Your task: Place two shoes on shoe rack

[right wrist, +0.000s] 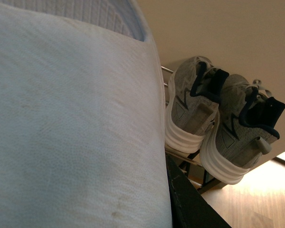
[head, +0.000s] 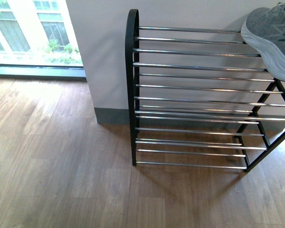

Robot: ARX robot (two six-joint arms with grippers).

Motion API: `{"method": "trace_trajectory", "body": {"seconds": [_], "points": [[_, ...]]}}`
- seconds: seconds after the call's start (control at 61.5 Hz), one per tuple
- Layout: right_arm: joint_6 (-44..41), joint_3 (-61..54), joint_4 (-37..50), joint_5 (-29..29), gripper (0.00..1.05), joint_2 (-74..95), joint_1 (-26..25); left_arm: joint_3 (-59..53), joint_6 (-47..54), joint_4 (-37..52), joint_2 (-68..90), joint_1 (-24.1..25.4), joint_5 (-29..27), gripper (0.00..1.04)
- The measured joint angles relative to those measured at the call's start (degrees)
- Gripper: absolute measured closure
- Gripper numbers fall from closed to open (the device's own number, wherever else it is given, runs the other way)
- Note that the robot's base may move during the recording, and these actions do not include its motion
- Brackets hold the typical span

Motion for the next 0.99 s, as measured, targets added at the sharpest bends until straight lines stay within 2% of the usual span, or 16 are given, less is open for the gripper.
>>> {"method": "trace_trajectory", "body": {"seconds": [0.862,0.944,0.992], "points": [[0.02,-0.07,0.00,0.00,1.03,0.04,0.00,0.00,-0.04,0.00,0.00,0.00,0.09,1.03],[5.95,-0.33,5.46,-9.44,1.03,2.12,0.13,0.00,-0.07,0.00,-0.02,0.00,0.07,1.03],[11.19,1.18,8.61,-9.49,1.03,6.29,3.48,0.00,-0.09,0.00,-0.02,0.00,0.02,1.03]]}}
